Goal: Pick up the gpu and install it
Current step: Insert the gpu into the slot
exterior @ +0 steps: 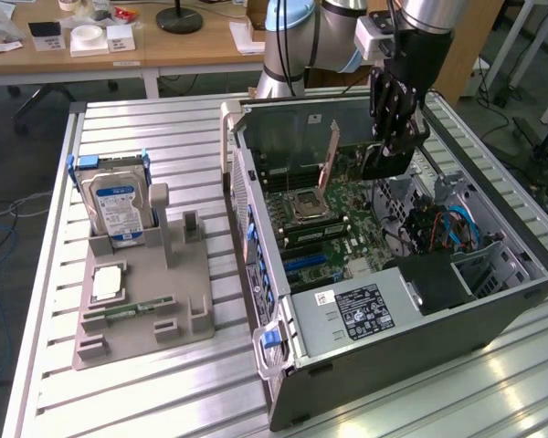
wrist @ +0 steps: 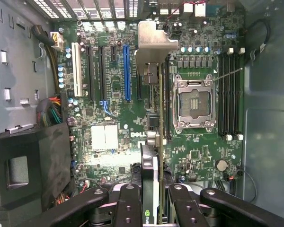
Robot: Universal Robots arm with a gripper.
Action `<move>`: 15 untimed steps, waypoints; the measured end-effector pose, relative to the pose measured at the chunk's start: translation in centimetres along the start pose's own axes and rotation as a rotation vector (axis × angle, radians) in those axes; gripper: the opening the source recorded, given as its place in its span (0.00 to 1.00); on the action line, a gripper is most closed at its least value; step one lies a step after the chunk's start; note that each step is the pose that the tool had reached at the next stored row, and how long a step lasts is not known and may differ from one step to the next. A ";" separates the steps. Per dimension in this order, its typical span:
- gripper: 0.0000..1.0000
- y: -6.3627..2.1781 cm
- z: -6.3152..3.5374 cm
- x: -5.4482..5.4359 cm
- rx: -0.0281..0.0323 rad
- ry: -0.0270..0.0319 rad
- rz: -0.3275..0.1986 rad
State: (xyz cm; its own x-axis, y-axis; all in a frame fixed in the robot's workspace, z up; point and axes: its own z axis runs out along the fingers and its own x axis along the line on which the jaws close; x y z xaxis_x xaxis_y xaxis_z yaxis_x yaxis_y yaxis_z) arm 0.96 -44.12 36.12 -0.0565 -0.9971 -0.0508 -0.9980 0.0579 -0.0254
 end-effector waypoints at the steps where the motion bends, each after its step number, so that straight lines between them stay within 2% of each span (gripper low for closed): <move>1: 0.27 0.00 0.06 0.0 0.0000 0.0001 0.000; 15: 0.27 0.01 0.31 0.0 -0.0001 0.0004 0.000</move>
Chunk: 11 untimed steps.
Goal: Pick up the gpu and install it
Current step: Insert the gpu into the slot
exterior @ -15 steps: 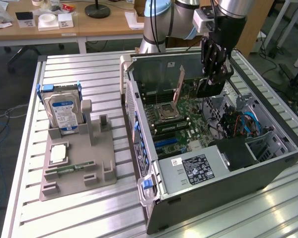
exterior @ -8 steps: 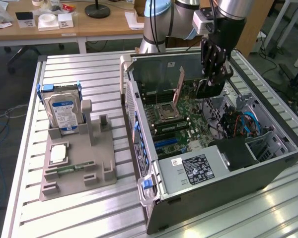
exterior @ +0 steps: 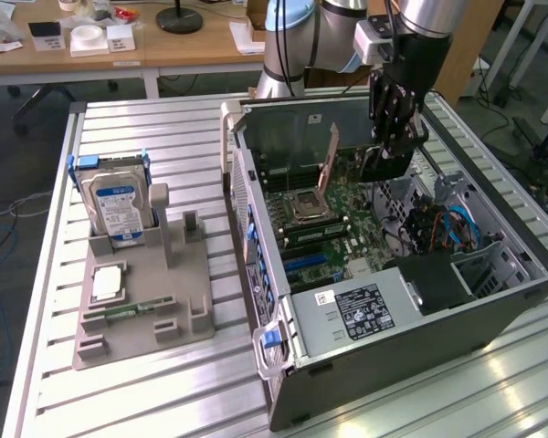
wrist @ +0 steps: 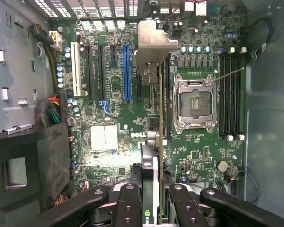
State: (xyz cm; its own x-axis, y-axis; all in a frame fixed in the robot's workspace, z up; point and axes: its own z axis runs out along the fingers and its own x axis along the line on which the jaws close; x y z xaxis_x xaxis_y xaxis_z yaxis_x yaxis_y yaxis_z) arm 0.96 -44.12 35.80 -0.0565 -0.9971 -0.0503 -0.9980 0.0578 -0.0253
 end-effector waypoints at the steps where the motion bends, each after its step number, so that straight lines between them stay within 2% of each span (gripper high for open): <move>1: 0.27 0.00 0.00 0.0 0.0000 0.0000 0.000; 11: 0.27 0.01 0.19 0.0 0.0000 0.0000 0.000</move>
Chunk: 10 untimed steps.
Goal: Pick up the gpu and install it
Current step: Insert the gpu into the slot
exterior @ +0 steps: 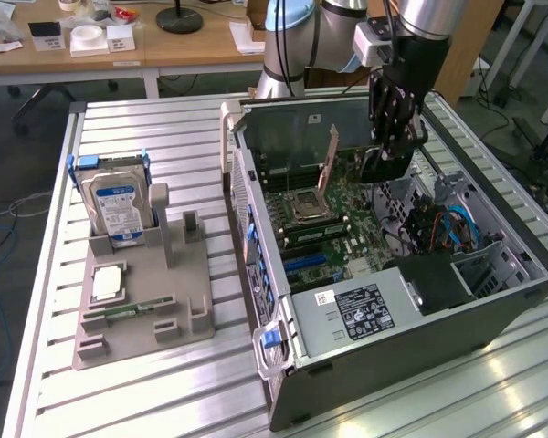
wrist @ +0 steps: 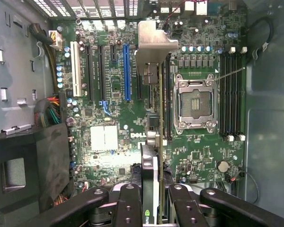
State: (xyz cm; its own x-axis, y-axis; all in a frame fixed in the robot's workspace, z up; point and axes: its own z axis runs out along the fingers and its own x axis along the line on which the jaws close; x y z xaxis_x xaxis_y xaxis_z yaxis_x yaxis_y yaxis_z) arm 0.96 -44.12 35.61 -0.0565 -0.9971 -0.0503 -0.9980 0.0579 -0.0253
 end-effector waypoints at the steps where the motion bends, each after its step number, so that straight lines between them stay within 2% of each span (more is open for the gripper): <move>1: 0.27 0.00 0.00 0.0 0.0000 0.0000 0.000; 10: 0.27 0.01 0.19 0.0 0.0000 -0.0001 0.000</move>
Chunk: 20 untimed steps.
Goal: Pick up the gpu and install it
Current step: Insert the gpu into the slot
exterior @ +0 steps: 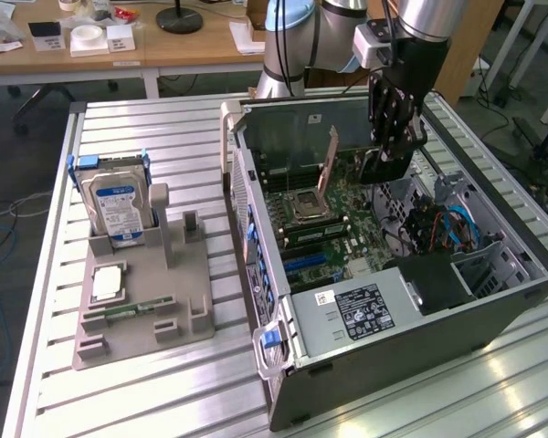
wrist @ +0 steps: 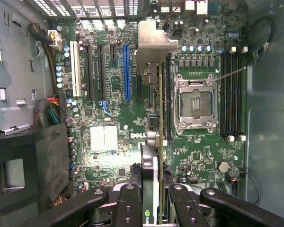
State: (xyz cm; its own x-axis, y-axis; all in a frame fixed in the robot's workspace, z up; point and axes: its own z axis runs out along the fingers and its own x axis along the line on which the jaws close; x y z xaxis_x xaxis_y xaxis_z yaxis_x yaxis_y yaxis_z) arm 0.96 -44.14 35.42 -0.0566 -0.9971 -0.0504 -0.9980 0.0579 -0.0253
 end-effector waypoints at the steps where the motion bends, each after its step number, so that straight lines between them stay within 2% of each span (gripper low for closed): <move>1: 0.27 0.00 0.01 0.0 0.0000 -0.0002 0.000; 20: 0.27 -0.01 0.17 0.3 -0.0001 0.0000 0.000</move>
State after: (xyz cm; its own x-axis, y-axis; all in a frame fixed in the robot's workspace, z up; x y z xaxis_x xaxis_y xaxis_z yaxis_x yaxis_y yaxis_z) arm 0.95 -44.39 35.24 -0.0566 -0.9971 -0.0504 -0.9980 0.0579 -0.0252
